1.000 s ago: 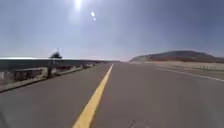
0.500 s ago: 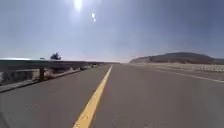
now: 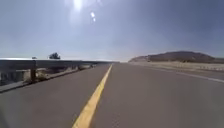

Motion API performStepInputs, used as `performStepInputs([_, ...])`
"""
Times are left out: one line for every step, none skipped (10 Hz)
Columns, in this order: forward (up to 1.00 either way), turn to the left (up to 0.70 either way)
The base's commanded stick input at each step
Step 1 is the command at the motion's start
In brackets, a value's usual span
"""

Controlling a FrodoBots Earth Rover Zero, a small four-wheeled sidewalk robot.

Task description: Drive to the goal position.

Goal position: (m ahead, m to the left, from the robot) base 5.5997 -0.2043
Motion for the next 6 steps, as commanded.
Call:
performStepInputs([0.85, 0.0])
performStepInputs([0.85, 0.0])
performStepInputs([0.85, 0.0])
performStepInputs([0.85, 0.0])
performStepInputs([0.85, 0.0])
performStepInputs([0.85, 0.0])
